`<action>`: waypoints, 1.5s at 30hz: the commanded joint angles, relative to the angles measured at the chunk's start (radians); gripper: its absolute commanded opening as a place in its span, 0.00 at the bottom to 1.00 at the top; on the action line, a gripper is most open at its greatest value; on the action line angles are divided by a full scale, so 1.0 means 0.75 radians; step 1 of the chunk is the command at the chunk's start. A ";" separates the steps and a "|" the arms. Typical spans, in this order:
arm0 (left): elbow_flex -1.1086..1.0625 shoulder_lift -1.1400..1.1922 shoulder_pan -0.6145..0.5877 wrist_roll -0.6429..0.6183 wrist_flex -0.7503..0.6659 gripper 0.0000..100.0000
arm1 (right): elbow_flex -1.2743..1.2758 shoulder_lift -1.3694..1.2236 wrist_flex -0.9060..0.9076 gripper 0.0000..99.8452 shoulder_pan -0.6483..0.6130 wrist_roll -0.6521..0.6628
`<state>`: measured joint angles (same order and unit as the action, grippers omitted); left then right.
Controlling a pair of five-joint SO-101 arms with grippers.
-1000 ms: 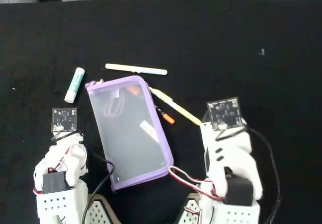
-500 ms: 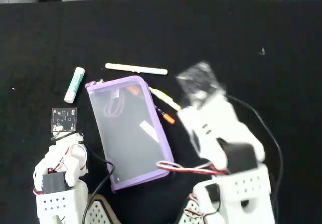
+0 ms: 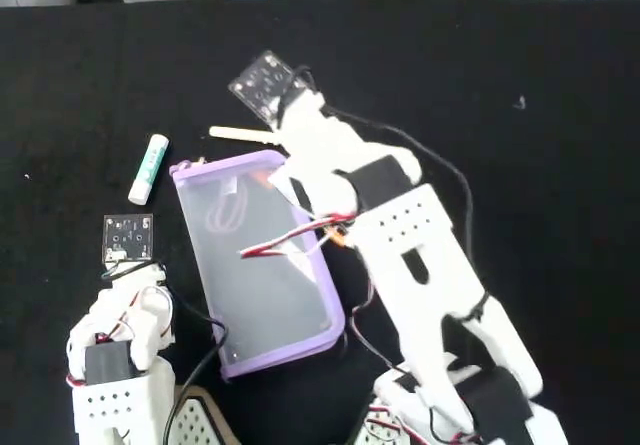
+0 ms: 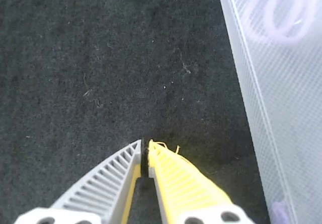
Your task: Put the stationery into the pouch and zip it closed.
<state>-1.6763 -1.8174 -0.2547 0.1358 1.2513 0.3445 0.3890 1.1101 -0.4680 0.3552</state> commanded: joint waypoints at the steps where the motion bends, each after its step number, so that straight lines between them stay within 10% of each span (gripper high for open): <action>1: -0.028 -0.008 -0.011 -0.010 -0.014 0.03 | -0.177 -0.052 -0.006 0.06 -0.065 -0.008; 13: -0.028 -0.008 -0.011 -0.010 -0.014 0.03 | -0.750 -0.582 0.004 0.06 -0.303 -0.008; 30: -0.030 -0.008 -0.042 -0.002 0.027 0.03 | -2.127 -1.552 0.739 0.06 -0.303 -0.008; 45: -0.028 -0.010 -0.772 -0.012 -0.235 0.03 | -2.354 -1.928 0.546 0.24 -0.399 -0.149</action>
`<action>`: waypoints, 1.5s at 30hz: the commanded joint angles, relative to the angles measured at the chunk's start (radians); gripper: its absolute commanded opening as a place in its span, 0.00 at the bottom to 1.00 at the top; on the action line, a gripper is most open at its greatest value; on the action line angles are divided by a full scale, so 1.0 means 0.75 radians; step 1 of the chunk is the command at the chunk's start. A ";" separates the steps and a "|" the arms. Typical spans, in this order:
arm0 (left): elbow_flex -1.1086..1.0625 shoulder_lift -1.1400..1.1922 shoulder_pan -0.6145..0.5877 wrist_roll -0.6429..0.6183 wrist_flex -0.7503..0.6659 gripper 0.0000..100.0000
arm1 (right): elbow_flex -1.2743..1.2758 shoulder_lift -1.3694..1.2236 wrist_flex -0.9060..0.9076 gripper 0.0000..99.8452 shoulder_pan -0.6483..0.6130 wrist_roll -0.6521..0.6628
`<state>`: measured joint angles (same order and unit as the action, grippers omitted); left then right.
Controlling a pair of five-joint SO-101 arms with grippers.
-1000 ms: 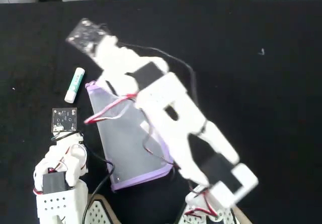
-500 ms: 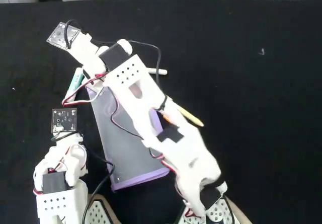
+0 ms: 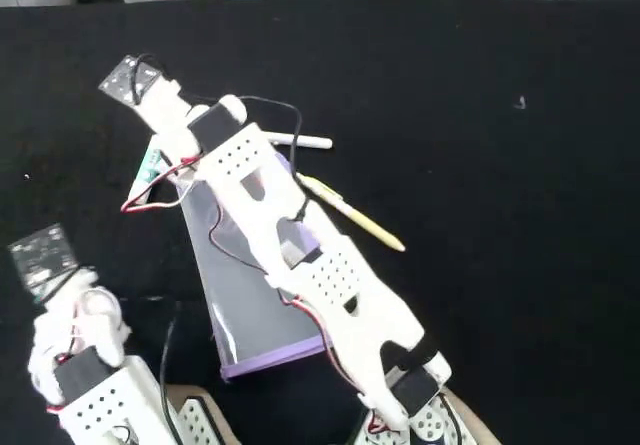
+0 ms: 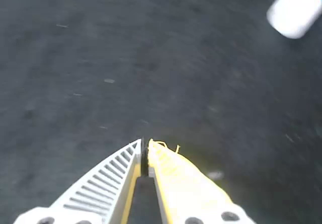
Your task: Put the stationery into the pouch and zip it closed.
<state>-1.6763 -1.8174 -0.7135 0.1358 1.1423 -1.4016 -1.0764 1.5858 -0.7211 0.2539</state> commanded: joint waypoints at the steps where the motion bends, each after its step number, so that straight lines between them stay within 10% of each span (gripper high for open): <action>1: -0.028 -0.010 -0.189 -0.012 -0.104 0.03 | -0.003 0.032 -0.115 0.24 -0.072 -0.014; 21: -0.028 -0.010 -0.220 -0.012 -0.106 0.03 | 0.128 -0.105 -0.333 0.24 -0.027 -0.014; 45: -0.028 -0.008 -0.220 -0.010 -0.104 0.03 | 0.093 -0.179 0.076 0.13 0.045 0.213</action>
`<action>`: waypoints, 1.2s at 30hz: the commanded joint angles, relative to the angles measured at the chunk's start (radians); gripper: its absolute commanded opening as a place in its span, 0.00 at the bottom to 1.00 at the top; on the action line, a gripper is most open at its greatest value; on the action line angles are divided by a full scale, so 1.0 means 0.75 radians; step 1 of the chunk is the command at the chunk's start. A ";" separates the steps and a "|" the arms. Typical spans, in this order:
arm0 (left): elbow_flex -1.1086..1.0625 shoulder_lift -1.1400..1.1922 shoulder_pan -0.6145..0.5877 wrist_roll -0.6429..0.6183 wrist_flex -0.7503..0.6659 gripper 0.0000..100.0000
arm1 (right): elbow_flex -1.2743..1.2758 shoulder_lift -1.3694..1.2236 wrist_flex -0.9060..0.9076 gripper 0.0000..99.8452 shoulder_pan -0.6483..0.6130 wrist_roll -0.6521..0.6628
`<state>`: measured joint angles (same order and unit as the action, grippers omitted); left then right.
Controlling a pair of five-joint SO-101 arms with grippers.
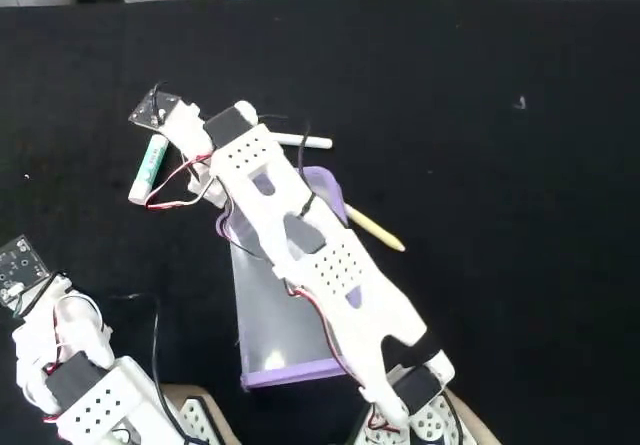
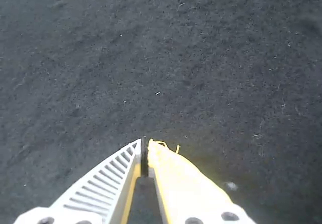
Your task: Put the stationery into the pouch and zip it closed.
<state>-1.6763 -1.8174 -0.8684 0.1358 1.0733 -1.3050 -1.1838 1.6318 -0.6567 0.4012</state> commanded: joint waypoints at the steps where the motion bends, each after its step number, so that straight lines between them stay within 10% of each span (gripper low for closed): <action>1: -0.028 -0.008 -0.013 -0.010 -0.012 0.03 | -0.036 -0.058 0.020 0.13 -0.057 0.025; 29: -0.028 -0.008 -0.005 -0.010 -0.012 0.03 | -0.490 0.236 -0.002 0.01 0.027 0.190; 36: -0.028 -0.008 -0.005 -0.010 -0.012 0.03 | -0.490 0.496 -0.010 0.01 0.129 0.000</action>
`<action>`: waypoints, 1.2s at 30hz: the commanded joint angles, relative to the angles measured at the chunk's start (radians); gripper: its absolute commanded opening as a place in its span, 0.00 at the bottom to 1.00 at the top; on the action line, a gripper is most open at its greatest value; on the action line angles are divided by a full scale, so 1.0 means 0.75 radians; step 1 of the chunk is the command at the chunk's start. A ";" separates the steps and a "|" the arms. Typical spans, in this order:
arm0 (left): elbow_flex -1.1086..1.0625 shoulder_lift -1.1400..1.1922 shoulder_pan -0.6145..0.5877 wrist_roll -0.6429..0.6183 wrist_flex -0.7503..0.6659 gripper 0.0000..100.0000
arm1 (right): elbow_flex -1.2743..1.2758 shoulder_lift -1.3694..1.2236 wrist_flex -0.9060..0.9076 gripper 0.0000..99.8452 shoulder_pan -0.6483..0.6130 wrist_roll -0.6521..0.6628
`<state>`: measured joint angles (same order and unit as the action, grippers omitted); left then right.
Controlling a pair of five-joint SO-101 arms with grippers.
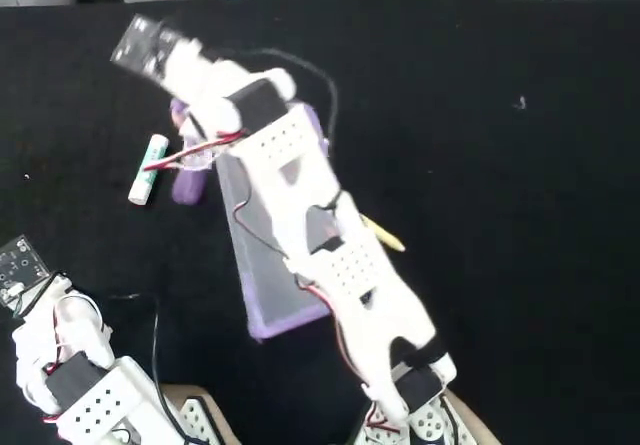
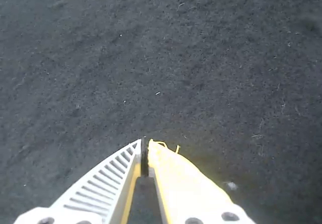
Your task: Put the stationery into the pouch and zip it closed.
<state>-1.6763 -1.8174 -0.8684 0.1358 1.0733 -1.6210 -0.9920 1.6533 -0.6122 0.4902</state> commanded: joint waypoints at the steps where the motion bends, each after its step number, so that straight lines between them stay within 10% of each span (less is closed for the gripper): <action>1: -0.028 -0.008 -0.003 -0.010 -0.012 0.03 | -0.069 0.281 -0.039 0.01 0.080 -0.158; 9: -0.028 -0.008 0.206 -0.006 0.084 0.03 | -0.066 0.476 -0.068 0.01 0.155 -0.491; 21: 0.537 -0.010 0.697 -0.153 0.092 0.03 | -0.066 0.580 0.014 0.01 0.172 -0.516; 29: 0.721 -0.010 1.081 -0.571 0.090 0.40 | -0.064 0.609 0.049 0.01 0.170 -0.516; 36: 0.666 -0.010 1.325 -0.595 0.065 0.44 | -0.064 0.629 0.096 0.01 0.151 -0.513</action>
<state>-1.1930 -1.8267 0.0522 -0.2954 1.1423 -1.6226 -0.6022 1.7100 -0.4987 0.1112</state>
